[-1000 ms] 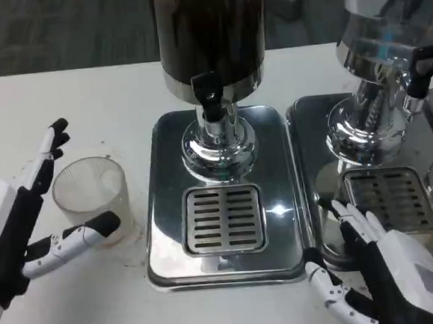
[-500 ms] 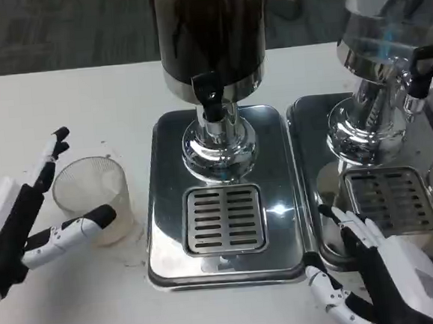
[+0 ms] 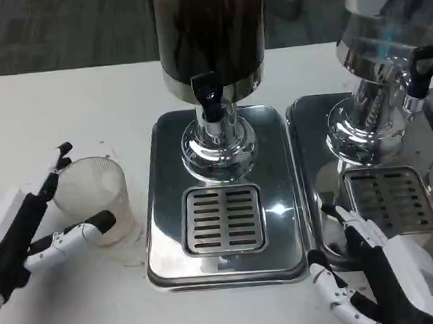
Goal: Grasp the cup under the faucet to collect the drink, then remove the cup.
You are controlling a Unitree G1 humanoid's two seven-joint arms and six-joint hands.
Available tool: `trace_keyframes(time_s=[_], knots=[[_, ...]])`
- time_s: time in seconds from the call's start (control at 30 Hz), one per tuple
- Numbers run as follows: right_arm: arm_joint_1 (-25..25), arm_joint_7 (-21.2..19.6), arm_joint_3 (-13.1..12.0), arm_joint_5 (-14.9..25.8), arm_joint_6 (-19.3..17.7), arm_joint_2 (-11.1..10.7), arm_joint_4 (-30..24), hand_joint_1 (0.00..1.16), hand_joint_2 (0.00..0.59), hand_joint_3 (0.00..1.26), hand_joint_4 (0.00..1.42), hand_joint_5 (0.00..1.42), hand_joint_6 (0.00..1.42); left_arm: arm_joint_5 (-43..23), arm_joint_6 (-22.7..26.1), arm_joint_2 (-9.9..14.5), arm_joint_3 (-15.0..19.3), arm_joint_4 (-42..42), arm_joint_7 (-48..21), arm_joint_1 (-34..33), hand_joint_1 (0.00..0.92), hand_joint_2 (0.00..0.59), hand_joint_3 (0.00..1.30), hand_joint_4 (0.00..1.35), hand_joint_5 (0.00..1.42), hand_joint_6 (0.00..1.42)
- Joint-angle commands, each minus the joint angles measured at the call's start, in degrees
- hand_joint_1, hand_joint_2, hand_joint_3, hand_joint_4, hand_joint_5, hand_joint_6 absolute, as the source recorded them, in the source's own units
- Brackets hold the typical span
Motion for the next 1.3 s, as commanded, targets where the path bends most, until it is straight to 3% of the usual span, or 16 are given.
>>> trace_keyframes(time_s=[0.03, 0.57, 0.87, 1.1, 1.3], knots=[[0.6, 0.0, -0.6, 0.5, -0.3, -0.2, -0.7, 0.24, 0.453, 0.12, 0.06, 0.04, 0.19, -0.9, 0.1, 1.0, -0.9, 2.3, -1.4, -1.7, 0.0, 0.0, 0.0, 0.0, 0.05, 0.09], [0.3, 0.9, -0.9, 2.2, -0.4, -0.5, -0.2, 0.24, 0.453, 0.12, 0.06, 0.05, 0.21, 0.9, 0.5, 1.9, -4.5, 5.9, -1.0, -4.5, 0.0, 0.0, 0.0, 0.0, 0.05, 0.07], [0.1, 1.6, -1.4, 2.5, 0.0, -0.9, -0.7, 0.24, 0.453, 0.12, 0.06, 0.05, 0.22, 3.6, 3.2, 0.6, -7.5, 6.7, 2.3, -6.2, 0.0, 0.0, 0.0, 0.0, 0.08, 0.1], [0.5, 2.1, -2.1, 2.6, 0.1, -1.0, -1.3, 0.25, 0.446, 0.12, 0.07, 0.06, 0.23, 4.2, 6.5, -0.8, -8.0, 6.8, 5.1, -6.4, 0.0, 0.0, 0.0, 0.0, 0.12, 0.13], [0.8, 2.6, -2.3, 2.8, 0.1, -0.9, -1.5, 0.26, 0.448, 0.12, 0.07, 0.06, 0.23, 4.3, 6.9, -2.2, -8.1, 7.4, 7.9, -6.7, 0.0, 0.0, 0.0, 0.08, 0.24, 0.23]])
